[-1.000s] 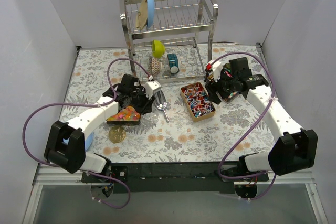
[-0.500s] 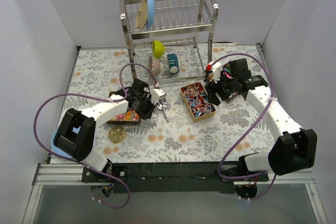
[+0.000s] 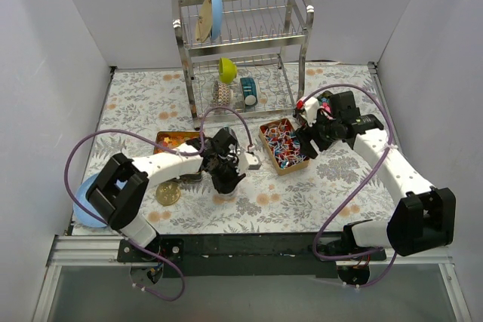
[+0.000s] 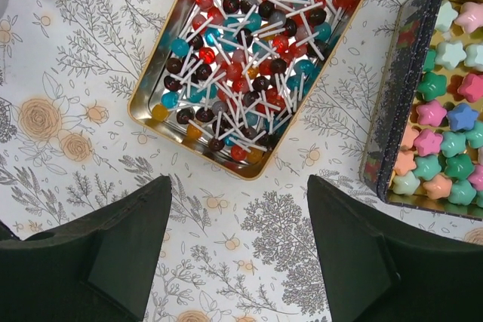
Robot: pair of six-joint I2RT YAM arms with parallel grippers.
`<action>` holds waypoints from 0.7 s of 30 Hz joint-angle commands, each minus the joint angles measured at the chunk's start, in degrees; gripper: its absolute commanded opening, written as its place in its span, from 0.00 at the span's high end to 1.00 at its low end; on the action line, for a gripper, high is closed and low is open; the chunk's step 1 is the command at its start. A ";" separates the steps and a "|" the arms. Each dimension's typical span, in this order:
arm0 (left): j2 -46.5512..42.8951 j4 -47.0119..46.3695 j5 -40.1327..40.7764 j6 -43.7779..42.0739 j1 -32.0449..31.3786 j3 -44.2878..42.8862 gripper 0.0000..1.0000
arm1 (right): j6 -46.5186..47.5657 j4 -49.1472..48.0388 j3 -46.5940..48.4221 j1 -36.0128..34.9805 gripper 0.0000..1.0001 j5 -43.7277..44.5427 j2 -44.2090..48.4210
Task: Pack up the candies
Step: Move the packing bottle to the center of the board.
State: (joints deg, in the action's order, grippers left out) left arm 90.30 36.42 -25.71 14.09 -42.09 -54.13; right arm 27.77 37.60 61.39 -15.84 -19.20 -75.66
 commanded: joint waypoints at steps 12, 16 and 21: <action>10.24 -4.08 -3.73 -0.28 -14.33 -8.97 1.00 | -3.24 -1.74 -5.84 0.19 0.18 1.71 8.24; 12.70 -4.17 -3.47 -1.52 -15.92 -12.05 1.00 | -5.79 -3.59 -6.36 0.28 0.17 2.68 8.51; 13.15 -3.12 -2.42 -2.40 -16.89 -14.16 0.90 | -7.29 -6.31 -6.01 0.37 0.16 3.99 7.63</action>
State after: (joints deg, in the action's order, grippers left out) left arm 104.27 32.95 -28.34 13.41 -58.39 -65.76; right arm 23.07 35.44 55.37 -15.77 -16.51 -68.01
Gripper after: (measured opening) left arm 0.059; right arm 0.834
